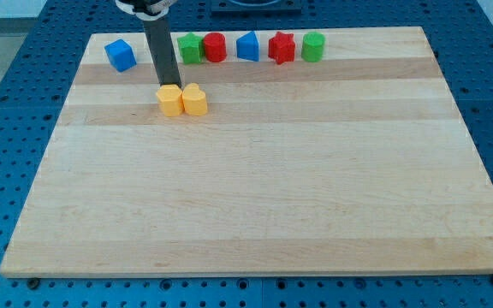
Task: Push the cube at the bottom of the green star
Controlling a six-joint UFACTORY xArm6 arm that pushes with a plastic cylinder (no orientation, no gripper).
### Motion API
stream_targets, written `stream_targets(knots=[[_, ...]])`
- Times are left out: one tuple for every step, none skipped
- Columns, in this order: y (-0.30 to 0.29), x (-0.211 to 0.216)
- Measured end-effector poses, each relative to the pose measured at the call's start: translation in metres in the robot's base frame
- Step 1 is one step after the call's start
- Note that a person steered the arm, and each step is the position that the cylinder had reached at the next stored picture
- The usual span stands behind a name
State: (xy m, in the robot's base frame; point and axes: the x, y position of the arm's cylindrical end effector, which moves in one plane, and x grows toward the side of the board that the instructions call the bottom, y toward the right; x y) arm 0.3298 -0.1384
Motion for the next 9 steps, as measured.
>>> stream_targets(knots=[[-0.019,-0.004],[-0.046,-0.011],[-0.086,-0.011],[-0.123,-0.011],[-0.139,-0.028],[-0.139,-0.061],[-0.139,-0.082],[-0.137,-0.086],[-0.117,-0.081]])
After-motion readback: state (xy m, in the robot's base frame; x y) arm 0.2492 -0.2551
